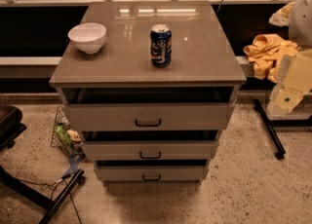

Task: Open bottom drawer

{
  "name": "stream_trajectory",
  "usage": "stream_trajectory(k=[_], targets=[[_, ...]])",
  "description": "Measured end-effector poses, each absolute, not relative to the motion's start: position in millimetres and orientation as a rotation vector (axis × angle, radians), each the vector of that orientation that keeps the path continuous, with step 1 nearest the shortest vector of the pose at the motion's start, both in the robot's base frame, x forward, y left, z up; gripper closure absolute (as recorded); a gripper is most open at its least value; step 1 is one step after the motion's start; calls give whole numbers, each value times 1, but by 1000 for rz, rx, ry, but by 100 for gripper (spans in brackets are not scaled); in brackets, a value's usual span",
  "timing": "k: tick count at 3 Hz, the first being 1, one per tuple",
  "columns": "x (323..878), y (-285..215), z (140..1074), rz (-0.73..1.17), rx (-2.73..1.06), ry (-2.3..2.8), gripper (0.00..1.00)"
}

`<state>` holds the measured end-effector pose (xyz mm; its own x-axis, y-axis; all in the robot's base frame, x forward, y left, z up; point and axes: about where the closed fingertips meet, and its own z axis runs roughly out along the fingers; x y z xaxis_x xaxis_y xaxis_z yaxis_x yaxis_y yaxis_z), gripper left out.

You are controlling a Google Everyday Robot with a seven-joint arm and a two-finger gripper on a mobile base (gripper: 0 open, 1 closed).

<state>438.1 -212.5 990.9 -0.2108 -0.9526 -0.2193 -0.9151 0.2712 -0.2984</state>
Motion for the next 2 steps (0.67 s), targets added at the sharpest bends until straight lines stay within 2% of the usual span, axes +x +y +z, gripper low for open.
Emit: stream_trajectory(k=[2], targets=[[441, -216, 994, -163, -1675, 2193, 0]])
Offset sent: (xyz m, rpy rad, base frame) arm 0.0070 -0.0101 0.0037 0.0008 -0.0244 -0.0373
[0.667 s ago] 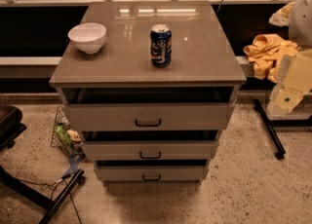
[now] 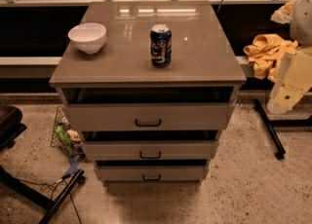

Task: Open bottom drawer

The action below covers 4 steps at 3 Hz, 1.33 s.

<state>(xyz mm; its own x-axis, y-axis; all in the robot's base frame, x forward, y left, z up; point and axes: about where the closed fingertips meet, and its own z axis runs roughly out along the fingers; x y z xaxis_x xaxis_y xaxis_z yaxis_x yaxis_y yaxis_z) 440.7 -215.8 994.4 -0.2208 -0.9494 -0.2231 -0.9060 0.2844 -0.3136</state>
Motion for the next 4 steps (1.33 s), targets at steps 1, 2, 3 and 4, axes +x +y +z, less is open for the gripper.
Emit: stream_trajectory(k=[1, 2, 3, 4], targets=[[436, -229, 961, -101, -1613, 2156, 0], [424, -255, 908, -3, -1506, 2121, 0], [418, -277, 819, 144, -1318, 2043, 0], [425, -283, 776, 212, -1235, 1942, 0]])
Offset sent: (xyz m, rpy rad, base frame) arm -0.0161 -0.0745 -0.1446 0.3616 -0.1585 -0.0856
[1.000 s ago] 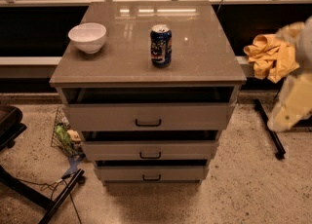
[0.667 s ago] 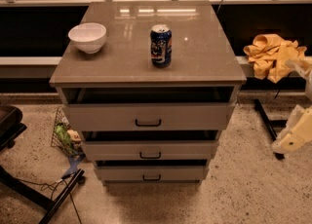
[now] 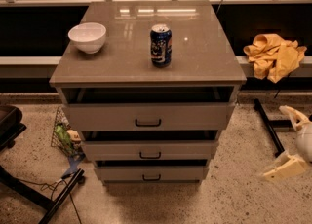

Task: Open bottom drawer

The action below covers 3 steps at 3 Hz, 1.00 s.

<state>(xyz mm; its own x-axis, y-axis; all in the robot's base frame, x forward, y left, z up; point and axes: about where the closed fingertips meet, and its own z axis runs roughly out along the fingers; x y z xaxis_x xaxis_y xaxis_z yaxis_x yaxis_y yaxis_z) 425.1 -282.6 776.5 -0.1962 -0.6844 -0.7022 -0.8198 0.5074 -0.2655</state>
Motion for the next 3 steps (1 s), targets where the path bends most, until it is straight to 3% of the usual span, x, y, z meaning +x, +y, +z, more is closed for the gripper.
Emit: stream_trajectory(k=[2, 3], targets=[[424, -289, 759, 186, -1306, 1848, 0], [427, -263, 719, 191, -1325, 1843, 0]])
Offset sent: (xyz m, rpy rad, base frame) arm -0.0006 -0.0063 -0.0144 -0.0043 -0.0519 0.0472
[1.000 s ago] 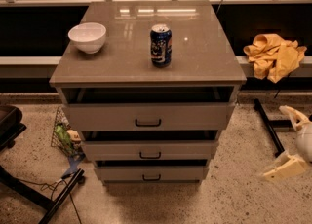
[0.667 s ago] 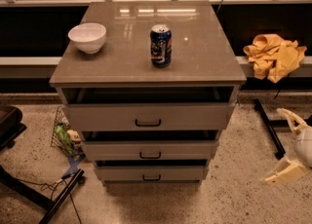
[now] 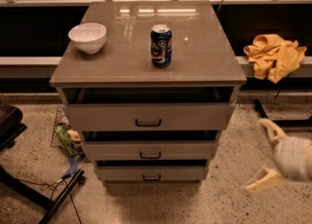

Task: Open bottom drawer

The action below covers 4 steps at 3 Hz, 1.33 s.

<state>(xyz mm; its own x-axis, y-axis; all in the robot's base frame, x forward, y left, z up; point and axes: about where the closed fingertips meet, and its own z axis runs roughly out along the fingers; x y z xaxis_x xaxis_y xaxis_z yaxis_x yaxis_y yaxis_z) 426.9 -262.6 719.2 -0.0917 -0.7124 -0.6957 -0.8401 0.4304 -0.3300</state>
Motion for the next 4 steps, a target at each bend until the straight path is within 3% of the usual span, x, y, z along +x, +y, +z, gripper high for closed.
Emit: stream_trajectory(k=[4], targets=[[414, -135, 410, 382, -1352, 1848, 0]])
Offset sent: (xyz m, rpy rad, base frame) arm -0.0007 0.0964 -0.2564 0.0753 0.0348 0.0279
